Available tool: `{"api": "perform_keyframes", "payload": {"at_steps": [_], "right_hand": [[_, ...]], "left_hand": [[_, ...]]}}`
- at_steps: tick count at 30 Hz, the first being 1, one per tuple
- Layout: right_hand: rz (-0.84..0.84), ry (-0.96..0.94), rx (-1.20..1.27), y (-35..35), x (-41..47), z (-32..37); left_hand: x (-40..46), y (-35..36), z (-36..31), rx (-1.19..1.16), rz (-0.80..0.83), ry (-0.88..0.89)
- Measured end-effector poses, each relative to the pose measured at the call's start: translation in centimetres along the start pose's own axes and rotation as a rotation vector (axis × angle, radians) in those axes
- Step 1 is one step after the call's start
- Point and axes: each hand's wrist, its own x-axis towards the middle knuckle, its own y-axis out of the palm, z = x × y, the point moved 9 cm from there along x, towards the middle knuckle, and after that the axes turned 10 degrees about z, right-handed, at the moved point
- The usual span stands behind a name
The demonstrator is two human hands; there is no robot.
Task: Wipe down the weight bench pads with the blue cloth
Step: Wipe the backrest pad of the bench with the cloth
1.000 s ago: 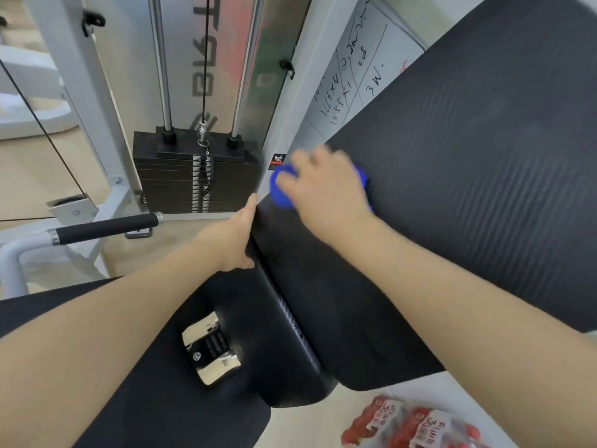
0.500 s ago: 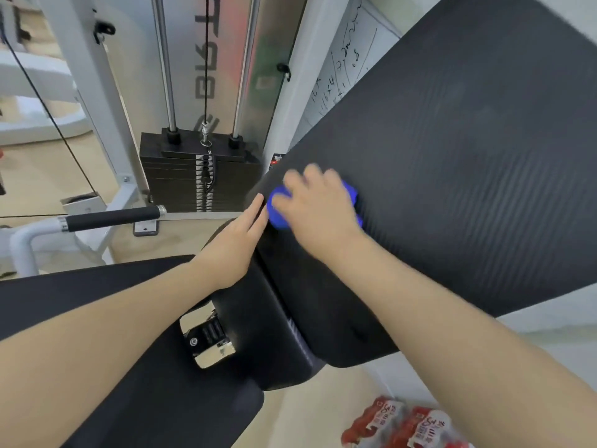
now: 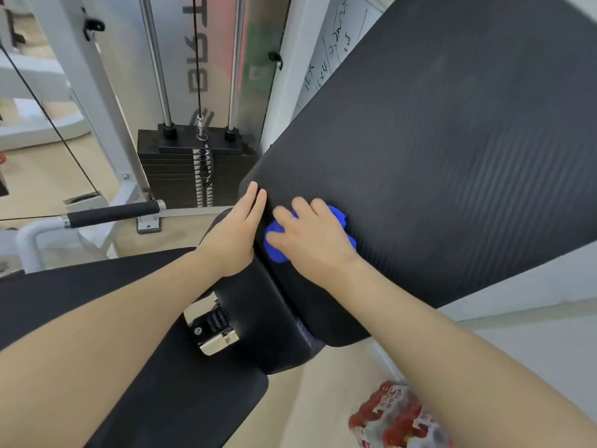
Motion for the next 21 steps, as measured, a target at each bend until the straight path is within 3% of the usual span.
{"api": "perform_keyframes", "payload": {"at_steps": [4, 7, 10, 13, 16, 21], "right_hand": [[0.045, 0.023, 0.033, 0.9, -0.2, -0.1], [0.092, -0.024, 0.065, 3.2, -4.4, 0.0], [0.101, 0.049, 0.069, 3.5, -4.8, -0.7], [-0.003, 0.09, 0.105, 1.6, -1.3, -0.3], [-0.01, 0.088, 0.111, 1.3, 0.3, -0.2], [0.021, 0.086, 0.152, 4.6, -7.0, 0.4]], "left_hand": [[-0.4, -0.5, 0.2, -0.226, -0.065, -0.037], [-1.3, 0.2, -0.7, -0.288, -0.112, -0.044], [-1.3, 0.9, -1.1, -0.367, -0.144, -0.027], [-0.9, 1.3, -0.5, -0.435, -0.162, -0.053], [-1.2, 0.6, -0.8, -0.456, -0.165, -0.026], [-2.7, 0.1, -0.8, -0.313, -0.2, -0.056]]}}
